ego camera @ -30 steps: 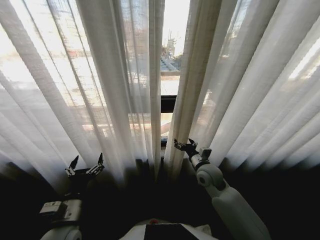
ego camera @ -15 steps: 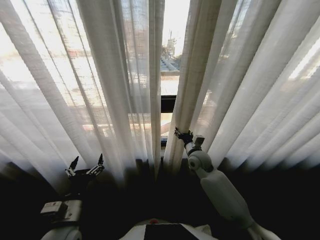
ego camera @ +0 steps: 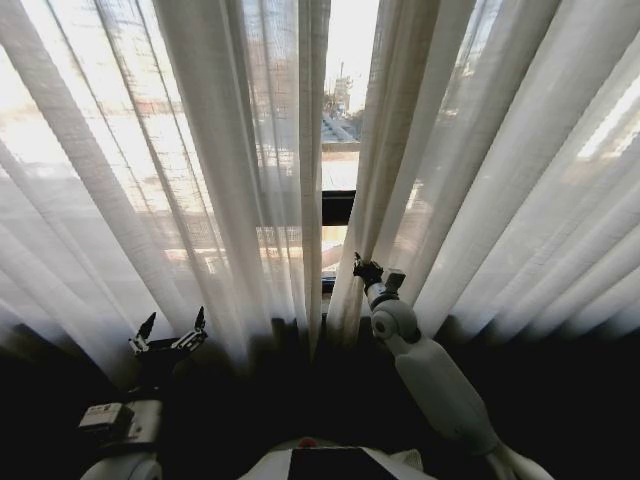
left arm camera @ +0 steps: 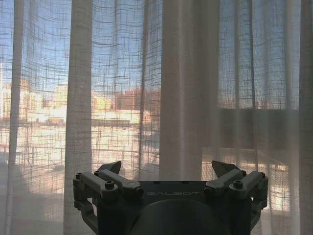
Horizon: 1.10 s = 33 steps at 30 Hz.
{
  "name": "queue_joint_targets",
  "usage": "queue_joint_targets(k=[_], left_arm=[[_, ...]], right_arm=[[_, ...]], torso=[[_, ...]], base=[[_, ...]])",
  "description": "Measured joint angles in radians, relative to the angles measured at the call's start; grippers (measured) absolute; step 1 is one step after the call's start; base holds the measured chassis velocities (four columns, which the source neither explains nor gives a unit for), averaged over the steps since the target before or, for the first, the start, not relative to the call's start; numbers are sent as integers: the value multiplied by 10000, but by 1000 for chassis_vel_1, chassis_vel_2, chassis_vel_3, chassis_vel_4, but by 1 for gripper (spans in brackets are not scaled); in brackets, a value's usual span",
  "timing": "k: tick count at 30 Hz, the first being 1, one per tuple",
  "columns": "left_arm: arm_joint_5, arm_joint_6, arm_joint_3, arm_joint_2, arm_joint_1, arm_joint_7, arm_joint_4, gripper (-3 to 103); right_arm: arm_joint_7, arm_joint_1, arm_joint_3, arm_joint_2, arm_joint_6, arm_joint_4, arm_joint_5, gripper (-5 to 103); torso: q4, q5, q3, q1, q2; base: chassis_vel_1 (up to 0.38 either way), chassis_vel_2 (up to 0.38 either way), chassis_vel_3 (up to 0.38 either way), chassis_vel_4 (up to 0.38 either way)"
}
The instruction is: Open the curtains by pulling them apart, changing their state from closed to fully open.
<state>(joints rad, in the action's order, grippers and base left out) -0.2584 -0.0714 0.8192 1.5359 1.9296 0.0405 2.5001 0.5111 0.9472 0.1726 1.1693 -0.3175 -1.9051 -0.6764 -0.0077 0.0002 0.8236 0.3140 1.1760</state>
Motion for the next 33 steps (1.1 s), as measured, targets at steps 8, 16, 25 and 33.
queue_joint_targets(k=[8, 16, 25, 33], left_arm=[[-146, -8, 15, -30, -33, -26, -1, 100], [-121, 61, 1, -40, 8, -24, 0, 100], [-72, 192, 14, -26, 82, -8, 0, 100], [-68, 228, -10, -97, 123, 2, -1, 100]], right_arm=[[-6, 168, 178, -144, 16, -237, -13, 1], [-204, 380, 327, -347, -90, -481, -39, 1], [-228, 548, 543, -501, -102, -593, -64, 1], [-233, 903, 1056, -750, -115, -807, -182, 1]], torso=[[0, 0, 0, 0, 0], [0, 0, 0, 0, 1], [1, -2, 0, 0, 0], [-3, 2, 0, -1, 0]], base=[[0, 0, 0, 0], [0, 0, 0, 0], [-53, -63, 66, 56], [-208, -218, 206, 201]])
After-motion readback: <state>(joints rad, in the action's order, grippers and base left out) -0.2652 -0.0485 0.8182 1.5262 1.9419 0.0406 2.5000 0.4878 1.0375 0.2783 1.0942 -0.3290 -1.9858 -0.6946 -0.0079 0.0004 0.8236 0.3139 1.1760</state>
